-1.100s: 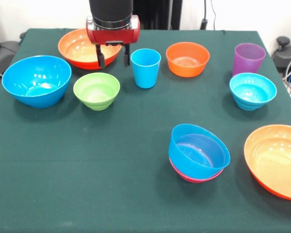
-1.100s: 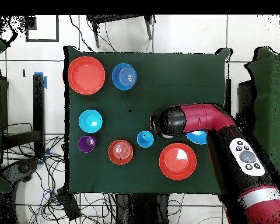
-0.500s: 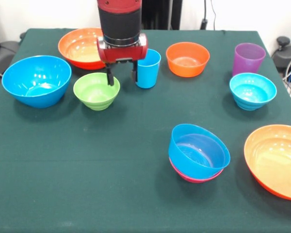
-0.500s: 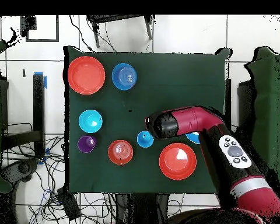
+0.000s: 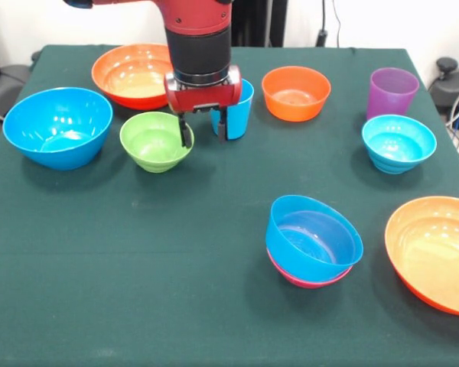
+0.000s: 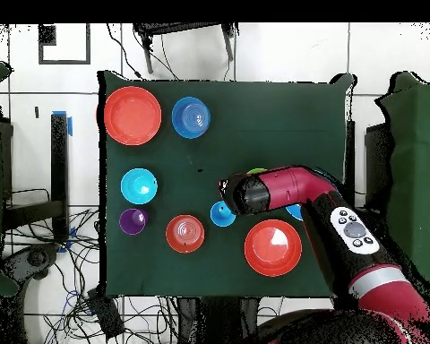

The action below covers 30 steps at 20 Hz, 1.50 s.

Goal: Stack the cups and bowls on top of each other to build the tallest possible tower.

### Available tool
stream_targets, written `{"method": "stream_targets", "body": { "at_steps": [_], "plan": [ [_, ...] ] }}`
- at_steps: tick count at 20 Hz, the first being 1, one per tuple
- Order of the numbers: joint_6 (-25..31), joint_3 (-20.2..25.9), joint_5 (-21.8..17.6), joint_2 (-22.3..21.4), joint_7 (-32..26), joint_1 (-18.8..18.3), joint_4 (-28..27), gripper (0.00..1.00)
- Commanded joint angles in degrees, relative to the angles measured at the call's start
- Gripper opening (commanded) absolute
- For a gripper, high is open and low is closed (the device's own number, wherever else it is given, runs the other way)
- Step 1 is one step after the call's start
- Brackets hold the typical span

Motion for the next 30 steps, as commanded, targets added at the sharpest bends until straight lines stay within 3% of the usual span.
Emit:
{"method": "stream_targets", "body": {
  "at_steps": [1, 14, 22, 30],
  "plan": [
    [-3.09, -0.78, -4.29, 1.72, -2.87, 1.79, -1.09, 1.0],
    [-1.54, 0.06, -3.16, -0.01, -4.63, 0.52, -0.64, 1.0],
    [-1.58, -0.07, -3.04, -2.72, -4.85, -0.56, 2.61, 1.0],
    [-0.66, -1.49, -4.44, -4.23, -4.46, 1.35, 2.26, 1.0]
  ]
}}
